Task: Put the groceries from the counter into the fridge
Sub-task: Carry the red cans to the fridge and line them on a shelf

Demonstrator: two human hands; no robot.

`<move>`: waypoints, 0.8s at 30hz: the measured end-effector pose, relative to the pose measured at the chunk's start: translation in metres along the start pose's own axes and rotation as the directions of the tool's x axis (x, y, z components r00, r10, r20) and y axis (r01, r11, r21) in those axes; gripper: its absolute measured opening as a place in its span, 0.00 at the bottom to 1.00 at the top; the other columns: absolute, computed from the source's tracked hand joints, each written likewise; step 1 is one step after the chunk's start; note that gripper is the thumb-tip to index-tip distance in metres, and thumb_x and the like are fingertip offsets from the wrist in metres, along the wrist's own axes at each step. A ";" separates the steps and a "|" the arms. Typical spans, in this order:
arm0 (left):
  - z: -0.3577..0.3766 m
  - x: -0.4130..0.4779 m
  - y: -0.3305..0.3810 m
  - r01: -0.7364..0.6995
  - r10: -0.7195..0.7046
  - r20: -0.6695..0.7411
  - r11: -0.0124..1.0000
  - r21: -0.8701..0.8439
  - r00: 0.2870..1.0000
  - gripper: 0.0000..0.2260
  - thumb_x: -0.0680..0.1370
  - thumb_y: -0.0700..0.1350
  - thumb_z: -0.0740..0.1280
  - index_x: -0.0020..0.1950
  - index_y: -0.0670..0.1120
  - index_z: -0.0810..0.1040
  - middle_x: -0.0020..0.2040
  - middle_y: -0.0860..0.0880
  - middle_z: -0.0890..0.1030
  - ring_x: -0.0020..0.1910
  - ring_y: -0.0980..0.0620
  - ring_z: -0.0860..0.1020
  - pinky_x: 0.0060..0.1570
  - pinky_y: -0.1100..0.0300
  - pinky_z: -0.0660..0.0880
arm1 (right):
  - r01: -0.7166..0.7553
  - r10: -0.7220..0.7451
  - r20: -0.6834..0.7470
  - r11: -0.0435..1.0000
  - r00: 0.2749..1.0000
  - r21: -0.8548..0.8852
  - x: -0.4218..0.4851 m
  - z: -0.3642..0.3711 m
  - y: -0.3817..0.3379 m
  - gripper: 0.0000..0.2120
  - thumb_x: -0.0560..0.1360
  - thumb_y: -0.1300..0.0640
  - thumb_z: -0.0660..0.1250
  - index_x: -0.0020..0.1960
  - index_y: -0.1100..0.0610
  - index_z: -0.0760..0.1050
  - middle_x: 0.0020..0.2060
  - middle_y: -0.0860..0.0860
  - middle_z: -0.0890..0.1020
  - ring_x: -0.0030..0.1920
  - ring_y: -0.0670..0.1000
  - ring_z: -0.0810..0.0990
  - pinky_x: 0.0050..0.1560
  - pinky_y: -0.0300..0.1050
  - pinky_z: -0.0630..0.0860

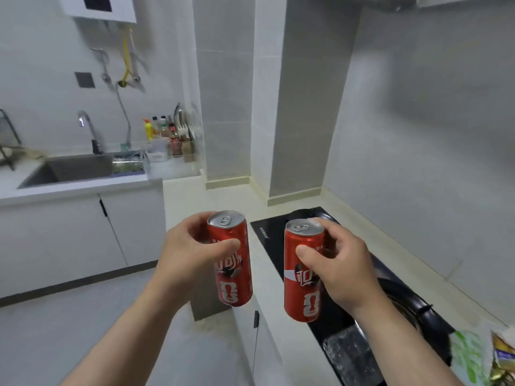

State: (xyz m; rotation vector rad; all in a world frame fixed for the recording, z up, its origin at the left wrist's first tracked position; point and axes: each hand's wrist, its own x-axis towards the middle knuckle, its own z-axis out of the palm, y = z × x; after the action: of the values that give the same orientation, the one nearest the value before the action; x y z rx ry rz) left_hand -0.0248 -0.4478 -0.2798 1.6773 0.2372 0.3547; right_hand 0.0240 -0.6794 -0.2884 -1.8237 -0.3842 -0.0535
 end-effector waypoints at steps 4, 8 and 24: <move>-0.026 -0.030 0.003 -0.005 0.005 -0.113 1.000 0.001 0.994 0.20 0.67 0.38 0.78 0.51 0.55 0.78 0.44 0.57 0.84 0.47 0.54 0.82 0.42 0.62 0.77 | 0.046 -0.053 0.107 0.997 0.993 0.068 0.003 0.020 -0.007 0.17 0.71 0.56 0.75 0.58 0.45 0.77 0.49 0.43 0.84 0.50 0.43 0.83 0.50 0.47 0.82; -0.055 -0.063 0.007 -0.009 0.015 -0.271 1.000 0.022 0.962 0.19 0.69 0.36 0.76 0.51 0.56 0.76 0.48 0.53 0.83 0.50 0.52 0.81 0.45 0.58 0.77 | 0.106 -0.134 0.228 0.986 0.964 0.130 0.003 0.052 -0.019 0.16 0.71 0.55 0.76 0.56 0.43 0.78 0.48 0.42 0.84 0.51 0.45 0.83 0.51 0.49 0.82; -0.207 -0.187 0.013 -0.021 0.050 -0.687 0.999 0.050 0.725 0.23 0.63 0.44 0.80 0.56 0.50 0.80 0.48 0.50 0.85 0.50 0.49 0.83 0.45 0.55 0.79 | 0.243 -0.410 0.547 0.904 0.730 0.353 -0.040 0.223 -0.107 0.18 0.72 0.56 0.75 0.54 0.38 0.74 0.45 0.35 0.82 0.50 0.36 0.80 0.39 0.28 0.77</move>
State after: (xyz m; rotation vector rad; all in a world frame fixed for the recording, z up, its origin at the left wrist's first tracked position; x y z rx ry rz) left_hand -0.2750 -0.3254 -0.2620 1.5213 0.7731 1.0164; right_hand -0.0801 -0.4526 -0.2629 -1.4506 -1.1303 0.3430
